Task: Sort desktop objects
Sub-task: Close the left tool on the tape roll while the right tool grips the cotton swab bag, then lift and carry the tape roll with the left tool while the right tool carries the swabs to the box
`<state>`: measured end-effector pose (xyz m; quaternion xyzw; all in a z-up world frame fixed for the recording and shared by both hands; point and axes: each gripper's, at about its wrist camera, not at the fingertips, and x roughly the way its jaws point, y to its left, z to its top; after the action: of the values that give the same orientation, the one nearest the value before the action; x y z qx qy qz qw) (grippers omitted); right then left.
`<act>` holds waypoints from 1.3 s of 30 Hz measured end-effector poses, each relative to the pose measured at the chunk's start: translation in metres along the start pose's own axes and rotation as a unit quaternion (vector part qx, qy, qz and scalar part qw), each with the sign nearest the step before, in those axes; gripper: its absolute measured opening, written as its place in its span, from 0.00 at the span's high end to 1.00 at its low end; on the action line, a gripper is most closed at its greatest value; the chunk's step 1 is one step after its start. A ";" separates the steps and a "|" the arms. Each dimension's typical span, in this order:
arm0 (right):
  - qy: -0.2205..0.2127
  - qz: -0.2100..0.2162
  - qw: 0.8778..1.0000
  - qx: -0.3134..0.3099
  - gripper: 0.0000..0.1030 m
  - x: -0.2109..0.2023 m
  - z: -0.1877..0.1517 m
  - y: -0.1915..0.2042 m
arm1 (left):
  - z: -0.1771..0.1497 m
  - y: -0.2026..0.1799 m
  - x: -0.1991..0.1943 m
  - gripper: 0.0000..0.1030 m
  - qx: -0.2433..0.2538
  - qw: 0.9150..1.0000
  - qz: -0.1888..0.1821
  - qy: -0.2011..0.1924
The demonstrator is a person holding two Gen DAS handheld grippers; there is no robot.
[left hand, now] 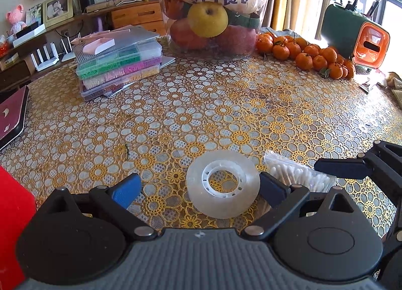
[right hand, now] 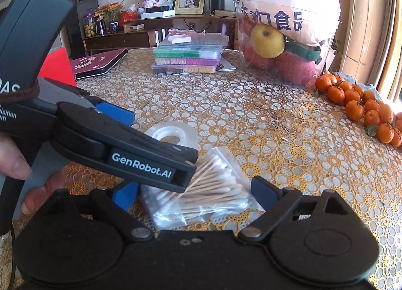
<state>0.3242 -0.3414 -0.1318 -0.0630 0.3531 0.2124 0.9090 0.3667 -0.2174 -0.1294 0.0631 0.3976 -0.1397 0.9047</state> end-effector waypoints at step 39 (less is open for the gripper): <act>-0.008 -0.013 1.000 -0.007 0.27 -0.015 0.000 0.009 | 0.001 -0.005 -0.015 0.44 -0.004 1.000 -0.012 -0.012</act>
<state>0.3105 -0.3389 -0.1213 -0.0716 0.3432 0.2037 0.9141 0.3559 -0.2196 -0.1179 0.0531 0.3883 -0.1492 0.9078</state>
